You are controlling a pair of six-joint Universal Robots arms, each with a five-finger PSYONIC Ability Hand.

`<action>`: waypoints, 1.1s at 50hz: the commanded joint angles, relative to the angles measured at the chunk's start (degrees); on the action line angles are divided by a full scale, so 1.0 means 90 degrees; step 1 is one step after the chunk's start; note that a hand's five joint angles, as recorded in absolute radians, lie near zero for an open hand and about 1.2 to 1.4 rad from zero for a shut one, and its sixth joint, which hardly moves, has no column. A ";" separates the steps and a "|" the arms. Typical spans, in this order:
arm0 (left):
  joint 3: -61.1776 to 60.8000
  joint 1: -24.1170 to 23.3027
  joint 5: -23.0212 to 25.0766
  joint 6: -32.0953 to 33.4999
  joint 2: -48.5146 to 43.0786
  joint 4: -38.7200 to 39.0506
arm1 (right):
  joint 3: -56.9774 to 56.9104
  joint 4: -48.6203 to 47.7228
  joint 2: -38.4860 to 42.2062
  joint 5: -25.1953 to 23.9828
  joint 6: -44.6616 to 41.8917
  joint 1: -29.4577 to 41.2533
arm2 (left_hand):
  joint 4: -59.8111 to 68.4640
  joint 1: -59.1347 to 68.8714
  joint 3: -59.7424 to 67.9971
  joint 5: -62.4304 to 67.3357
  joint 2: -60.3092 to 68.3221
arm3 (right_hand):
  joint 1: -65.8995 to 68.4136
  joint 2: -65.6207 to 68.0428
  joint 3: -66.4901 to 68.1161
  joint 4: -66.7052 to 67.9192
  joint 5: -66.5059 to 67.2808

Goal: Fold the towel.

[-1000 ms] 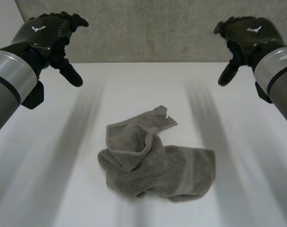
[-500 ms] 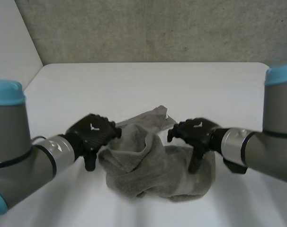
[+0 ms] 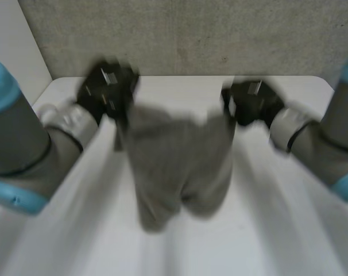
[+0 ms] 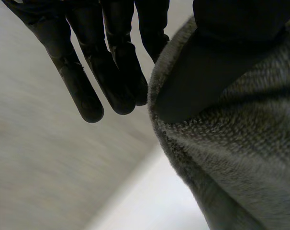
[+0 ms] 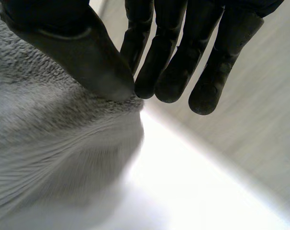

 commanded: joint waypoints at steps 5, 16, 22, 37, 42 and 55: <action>0.0034 0.0065 -0.1479 -0.1088 0.0801 0.2017 | 0.0396 -0.2061 -0.1571 0.0787 0.0598 -0.0010 | 0.1156 0.1506 0.1153 0.1351 0.1161 | 0.0423 0.0383 0.0365 0.0378 0.0376; -0.2181 0.0055 -0.0719 -0.1019 0.0802 0.1440 | 0.1988 -0.0479 -0.0867 -0.0336 -0.1541 0.0019 | 0.1156 0.1506 0.1153 0.1351 0.1161 | 0.0423 0.0383 0.0365 0.0378 0.0376; -0.3247 0.0045 -0.0123 -0.0513 0.0782 0.1138 | 0.2398 0.0964 -0.0399 -0.0433 -0.3588 -0.0098 | 0.1156 0.1506 0.1153 0.1351 0.1161 | 0.0423 0.0383 0.0365 0.0378 0.0376; -0.3913 0.0006 -0.0102 0.0563 0.0870 0.0269 | 0.2154 0.0089 -0.0565 -0.0404 -0.1982 -0.0245 | 0.0243 0.0593 0.0240 0.0438 0.0248 | -0.6744 -0.6784 -0.6802 -0.6789 -0.6791; -0.3913 0.0026 -0.0102 0.0524 0.1144 0.0004 | 0.2066 -0.0069 -0.0516 -0.0404 -0.1443 -0.0225 | 0.0280 0.0630 0.0277 0.0475 0.0285 | -0.7355 -0.7395 -0.7413 -0.7399 -0.7402; -0.3767 -0.0013 -0.0141 0.0212 0.2773 -0.0240 | 0.1052 -0.0196 0.1015 -0.0989 0.0666 0.0565 | 0.0355 0.0705 0.0352 0.0550 0.0360 | -0.7355 -0.7395 -0.7413 -0.7399 -0.7402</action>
